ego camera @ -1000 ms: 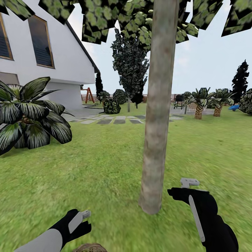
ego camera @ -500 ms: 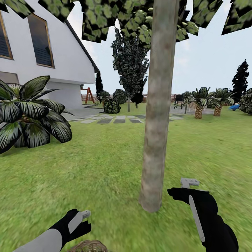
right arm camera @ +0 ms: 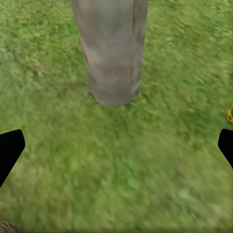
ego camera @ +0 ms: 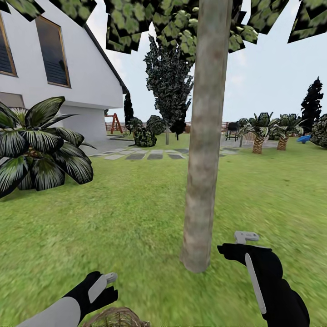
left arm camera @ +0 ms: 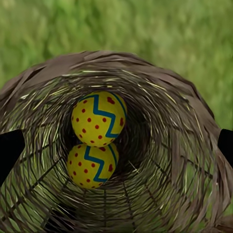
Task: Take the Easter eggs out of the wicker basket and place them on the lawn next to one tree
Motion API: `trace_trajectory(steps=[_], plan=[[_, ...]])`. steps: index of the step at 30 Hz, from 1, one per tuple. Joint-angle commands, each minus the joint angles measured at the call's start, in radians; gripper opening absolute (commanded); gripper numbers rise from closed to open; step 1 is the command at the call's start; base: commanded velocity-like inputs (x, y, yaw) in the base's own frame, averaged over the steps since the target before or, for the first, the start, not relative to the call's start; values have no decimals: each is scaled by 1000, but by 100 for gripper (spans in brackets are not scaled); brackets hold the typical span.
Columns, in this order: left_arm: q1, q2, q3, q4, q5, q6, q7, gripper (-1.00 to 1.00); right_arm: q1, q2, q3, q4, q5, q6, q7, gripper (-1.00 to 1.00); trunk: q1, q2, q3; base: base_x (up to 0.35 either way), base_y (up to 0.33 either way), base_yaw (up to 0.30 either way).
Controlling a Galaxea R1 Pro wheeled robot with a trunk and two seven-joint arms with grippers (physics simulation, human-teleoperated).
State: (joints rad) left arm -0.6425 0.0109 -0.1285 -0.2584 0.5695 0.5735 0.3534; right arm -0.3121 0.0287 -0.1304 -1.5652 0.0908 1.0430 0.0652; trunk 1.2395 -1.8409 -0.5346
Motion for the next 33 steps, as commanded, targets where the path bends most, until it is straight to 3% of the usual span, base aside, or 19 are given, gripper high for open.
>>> trace_trajectory(steps=[1, 10, 13, 33], plan=[[0, 1, -8, -2, 11, 4, 7, 100, -1, 1, -1, -1, 9, 4, 7, 100, 4, -8, -4, 0, 0, 0], [1, 1, -9, -2, 8, -1, 7, 100, -1, 0, -3, -2, 10, 3, 7, 100, 38, -71, -33, 0, 0, 0], [-5, 15, -5, 0, 11, 5, 18, 100, 1, -4, -2, -3, 9, 3, 8, 100, 38, -71, -33, 0, 0, 0], [-5, 15, -5, 0, 11, 5, 18, 100, 1, -4, -2, -3, 9, 3, 8, 100, 38, -71, -33, 0, 0, 0]])
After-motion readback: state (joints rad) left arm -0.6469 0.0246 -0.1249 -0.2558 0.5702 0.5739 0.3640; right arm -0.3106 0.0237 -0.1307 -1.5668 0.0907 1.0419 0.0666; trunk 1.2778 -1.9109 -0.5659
